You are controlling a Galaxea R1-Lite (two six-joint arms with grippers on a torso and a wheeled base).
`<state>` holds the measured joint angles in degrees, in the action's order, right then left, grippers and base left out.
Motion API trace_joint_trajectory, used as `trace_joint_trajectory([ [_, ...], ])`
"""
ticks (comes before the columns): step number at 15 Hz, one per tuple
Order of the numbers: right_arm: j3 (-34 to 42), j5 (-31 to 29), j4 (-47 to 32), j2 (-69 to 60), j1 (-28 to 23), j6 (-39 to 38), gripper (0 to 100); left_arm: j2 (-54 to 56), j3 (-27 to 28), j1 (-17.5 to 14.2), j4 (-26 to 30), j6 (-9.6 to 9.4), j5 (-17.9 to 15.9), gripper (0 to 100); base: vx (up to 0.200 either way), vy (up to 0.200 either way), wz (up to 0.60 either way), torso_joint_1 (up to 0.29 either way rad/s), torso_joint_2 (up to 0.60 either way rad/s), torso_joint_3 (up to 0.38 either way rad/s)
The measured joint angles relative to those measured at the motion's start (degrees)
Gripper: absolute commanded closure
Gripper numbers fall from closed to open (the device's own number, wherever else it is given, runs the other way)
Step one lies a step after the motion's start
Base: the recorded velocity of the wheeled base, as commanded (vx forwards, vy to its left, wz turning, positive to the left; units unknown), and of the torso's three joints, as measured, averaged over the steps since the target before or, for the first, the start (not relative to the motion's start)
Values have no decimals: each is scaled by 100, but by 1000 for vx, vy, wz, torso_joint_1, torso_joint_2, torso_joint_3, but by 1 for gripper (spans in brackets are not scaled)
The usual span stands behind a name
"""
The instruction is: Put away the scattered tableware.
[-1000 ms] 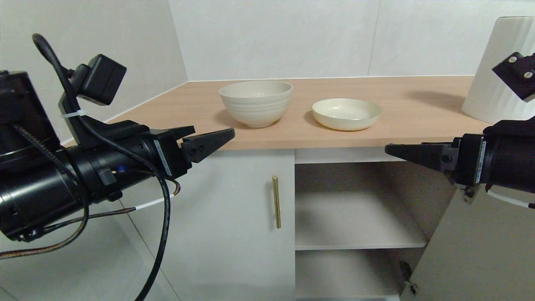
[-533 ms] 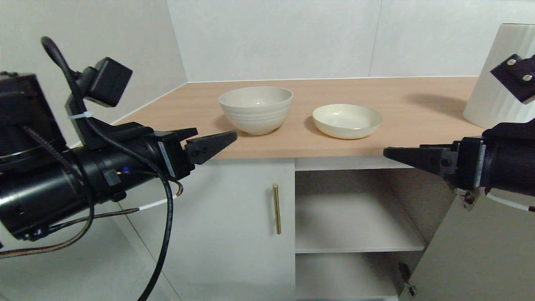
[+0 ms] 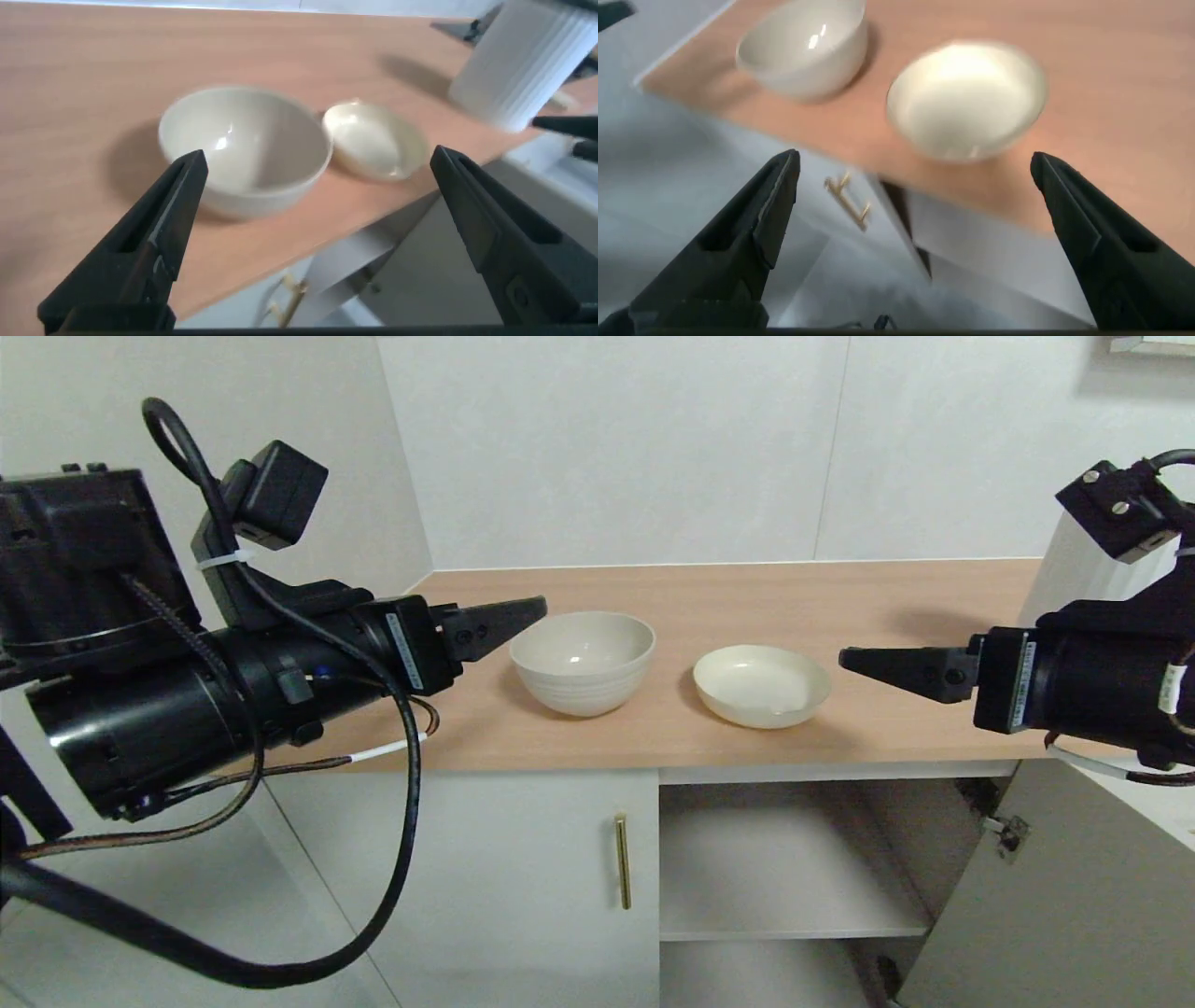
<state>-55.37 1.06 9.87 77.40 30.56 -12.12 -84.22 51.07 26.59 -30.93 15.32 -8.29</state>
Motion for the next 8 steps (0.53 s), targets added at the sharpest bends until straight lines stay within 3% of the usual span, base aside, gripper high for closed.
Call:
trace_joint_trajectory([
  [2, 2, 156, 266, 143, -121, 0, 0, -100, 161, -22, 123, 218, 2, 0, 0, 0, 0, 115, -305, -171],
  [5, -13, 271, 373, 397, -269, 0, 0, -310, 422, -162, 575, 307, -2, 0, 0, 0, 0, 24, -62, -39],
  [8, -352, -306, 189, 772, -295, -39, 0, -557, 717, -267, 1022, 785, 9, 0, 0, 0, 0, 0, 0, 0],
])
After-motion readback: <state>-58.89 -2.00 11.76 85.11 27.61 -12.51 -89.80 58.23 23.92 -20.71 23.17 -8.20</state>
